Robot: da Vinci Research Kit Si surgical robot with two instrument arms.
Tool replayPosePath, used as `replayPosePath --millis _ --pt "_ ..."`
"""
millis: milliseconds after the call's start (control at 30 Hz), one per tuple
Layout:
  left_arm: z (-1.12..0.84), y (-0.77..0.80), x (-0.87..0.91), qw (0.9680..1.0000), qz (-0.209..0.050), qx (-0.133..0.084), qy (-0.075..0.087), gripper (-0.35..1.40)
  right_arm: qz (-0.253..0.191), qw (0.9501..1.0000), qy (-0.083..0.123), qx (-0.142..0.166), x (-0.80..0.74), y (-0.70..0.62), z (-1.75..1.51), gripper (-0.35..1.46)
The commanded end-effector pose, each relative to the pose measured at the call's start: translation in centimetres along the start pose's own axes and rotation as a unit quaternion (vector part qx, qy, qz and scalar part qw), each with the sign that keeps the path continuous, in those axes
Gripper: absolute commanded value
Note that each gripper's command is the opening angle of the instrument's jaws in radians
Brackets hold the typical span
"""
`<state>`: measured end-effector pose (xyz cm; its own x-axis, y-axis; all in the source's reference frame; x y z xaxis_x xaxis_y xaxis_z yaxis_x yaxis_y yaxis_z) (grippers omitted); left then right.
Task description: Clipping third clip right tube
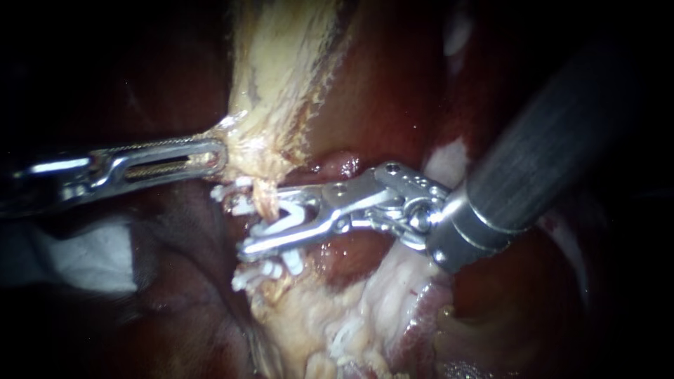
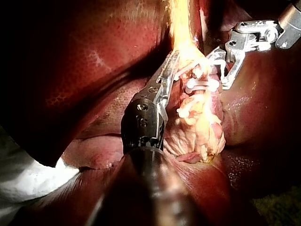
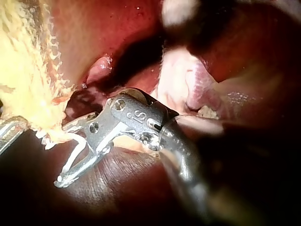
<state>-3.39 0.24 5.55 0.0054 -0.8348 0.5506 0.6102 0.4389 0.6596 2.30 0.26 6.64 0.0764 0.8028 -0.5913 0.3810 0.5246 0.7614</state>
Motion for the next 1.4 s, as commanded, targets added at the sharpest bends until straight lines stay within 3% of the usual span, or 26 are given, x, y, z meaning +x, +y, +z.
replayPosePath --millis 33,433,633,733,833,867,1000,1400 --pt "0.0 0.01 0.0 1.0 0.0 0.0 0.0 -0.35 0.0 1.0 0.001 -0.004 0.02 0.01 -0.01 0.53" --pt "0.03 0.0 0.02 1.0 0.0 -0.001 0.0 -0.35 0.026 0.9994 0.01 -0.02 0.11 0.04 0.0 0.47" --pt "0.03 0.0 0.02 1.0 0.001 -0.001 0.0 -0.35 0.052 0.998 0.017 -0.032 0.11 0.05 -0.02 0.35" --pt "0.03 0.0 0.02 1.0 0.001 -0.001 0.0 -0.35 0.058 0.9974 0.013 -0.041 0.11 0.05 -0.04 0.15" --pt "0.03 0.0 0.03 1.0 0.001 -0.001 0.0 -0.35 0.065 0.9959 -0.005 -0.062 0.1 0.05 -0.07 -0.29" --pt "0.03 0.0 0.03 1.0 0.001 -0.001 0.0 -0.35 0.066 0.9955 -0.01 -0.067 0.1 0.06 -0.09 -0.35" --pt "0.03 0.0 0.03 1.0 0.001 -0.001 -0.001 -0.35 0.067 0.9945 -0.009 -0.08 0.09 0.06 -0.15 -0.35" --pt "0.03 0.01 0.03 1.0 0.001 -0.001 0.0 -0.35 0.069 0.9942 -0.008 -0.081 0.07 0.04 -0.18 -0.35"
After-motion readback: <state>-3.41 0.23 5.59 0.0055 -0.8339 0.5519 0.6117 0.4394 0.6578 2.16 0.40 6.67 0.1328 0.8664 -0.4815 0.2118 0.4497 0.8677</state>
